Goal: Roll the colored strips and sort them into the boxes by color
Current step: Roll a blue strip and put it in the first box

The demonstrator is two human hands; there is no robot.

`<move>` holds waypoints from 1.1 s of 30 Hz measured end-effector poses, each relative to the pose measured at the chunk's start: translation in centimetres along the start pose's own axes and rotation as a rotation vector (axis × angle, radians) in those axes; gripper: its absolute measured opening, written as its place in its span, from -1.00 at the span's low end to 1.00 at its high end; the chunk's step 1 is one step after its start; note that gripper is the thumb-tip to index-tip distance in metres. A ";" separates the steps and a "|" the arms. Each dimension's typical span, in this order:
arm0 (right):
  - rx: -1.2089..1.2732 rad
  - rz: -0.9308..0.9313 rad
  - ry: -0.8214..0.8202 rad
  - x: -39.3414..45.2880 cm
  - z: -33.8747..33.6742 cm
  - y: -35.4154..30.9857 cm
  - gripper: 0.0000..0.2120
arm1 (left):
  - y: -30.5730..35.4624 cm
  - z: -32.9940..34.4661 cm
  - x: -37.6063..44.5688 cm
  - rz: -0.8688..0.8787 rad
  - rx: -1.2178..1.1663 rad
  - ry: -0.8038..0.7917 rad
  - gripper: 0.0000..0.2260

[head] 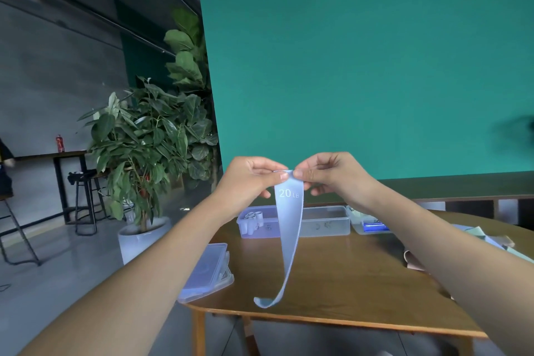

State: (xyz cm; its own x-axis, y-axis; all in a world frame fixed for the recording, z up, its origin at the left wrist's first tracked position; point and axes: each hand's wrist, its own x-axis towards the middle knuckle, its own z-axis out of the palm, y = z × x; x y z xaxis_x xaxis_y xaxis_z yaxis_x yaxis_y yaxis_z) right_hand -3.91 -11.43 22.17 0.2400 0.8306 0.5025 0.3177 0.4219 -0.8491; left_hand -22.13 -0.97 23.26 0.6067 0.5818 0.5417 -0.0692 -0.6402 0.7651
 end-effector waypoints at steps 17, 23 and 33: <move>-0.286 0.324 -0.198 -0.2 -0.6 15.1 -0.85 | -14.8 5.0 -1.3 -0.229 0.248 -0.129 -0.93; -0.182 0.335 -0.135 1.5 -0.5 21.5 -0.89 | -20.5 6.6 -0.1 -0.290 0.187 -0.046 -0.87; -0.035 0.436 -0.158 4.6 -1.3 29.0 -0.82 | -27.0 8.2 2.2 -0.423 0.053 -0.070 -0.92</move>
State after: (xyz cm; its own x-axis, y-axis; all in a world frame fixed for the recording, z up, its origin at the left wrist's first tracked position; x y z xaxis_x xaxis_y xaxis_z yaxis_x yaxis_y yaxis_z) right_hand 7.64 4.11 0.09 0.2159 0.9741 0.0668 0.2499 0.0110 -0.9682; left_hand -12.44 13.47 0.99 0.6254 0.7641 0.1583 0.2362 -0.3787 0.8949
